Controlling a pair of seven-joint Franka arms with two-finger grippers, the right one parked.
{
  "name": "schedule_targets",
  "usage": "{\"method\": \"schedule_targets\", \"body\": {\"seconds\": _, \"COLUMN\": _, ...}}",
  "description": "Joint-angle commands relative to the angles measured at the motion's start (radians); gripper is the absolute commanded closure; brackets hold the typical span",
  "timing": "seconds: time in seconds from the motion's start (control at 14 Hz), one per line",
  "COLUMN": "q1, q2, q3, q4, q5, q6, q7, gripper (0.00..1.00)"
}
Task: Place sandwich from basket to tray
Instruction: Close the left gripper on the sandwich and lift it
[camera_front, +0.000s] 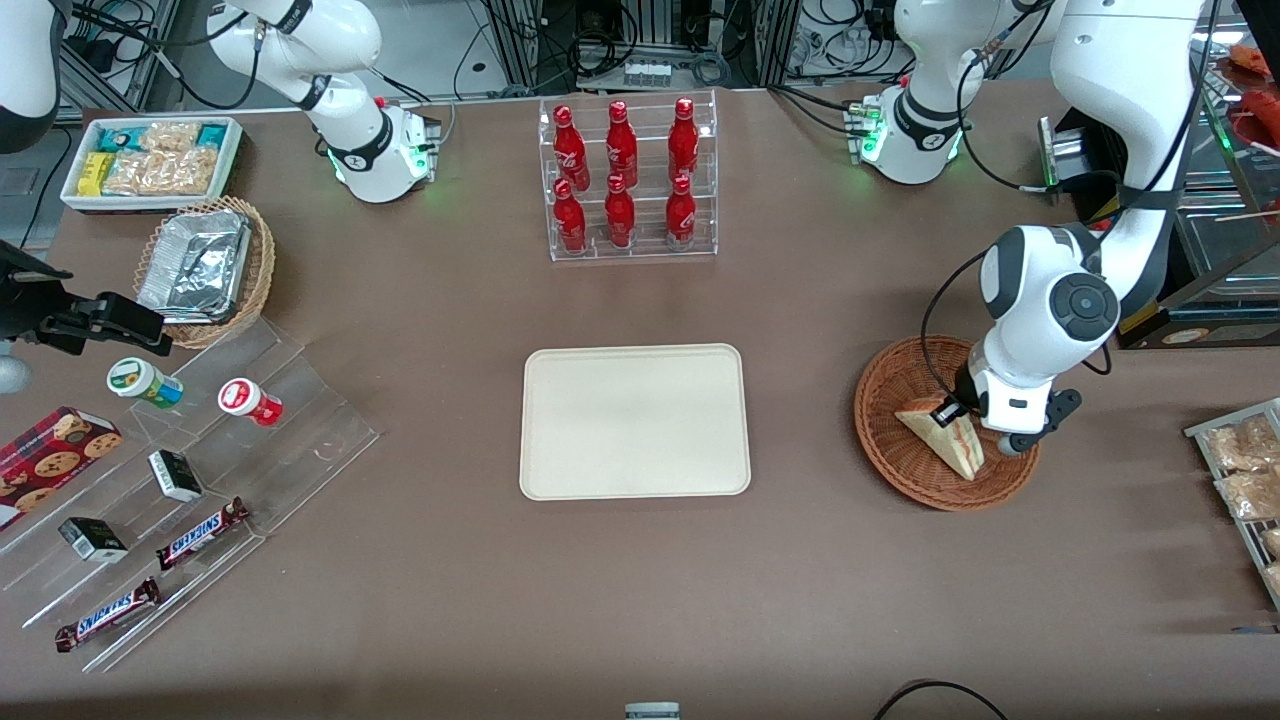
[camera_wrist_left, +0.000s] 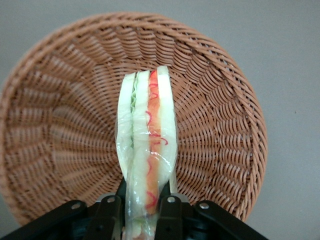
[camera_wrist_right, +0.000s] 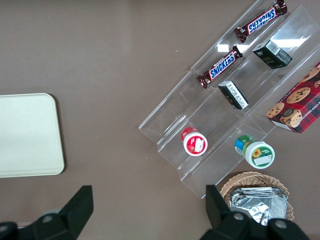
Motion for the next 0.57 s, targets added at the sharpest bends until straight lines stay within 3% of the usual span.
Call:
{"method": "schedule_targets", "body": {"seconds": 0.0, "q1": -0.015, "q2": -0.060, "q3": -0.011, "q4": 0.129, "q5": 0.055, "q6": -0.266, "q7": -0.009, "gripper": 1.00}}
{"method": "schedule_targets", "body": {"seconds": 0.21, "q1": -0.044, "q2": -0.058, "q3": -0.077, "q4": 0.313, "q5": 0.054, "q6": -0.485, "q7": -0.027, "gripper": 1.00}}
{"method": "schedule_targets", "body": {"seconds": 0.5, "q1": -0.155, "q2": -0.045, "q3": -0.125, "q4": 0.411, "q5": 0.046, "q6": -0.548, "q7": -0.077, "gripper": 1.00}}
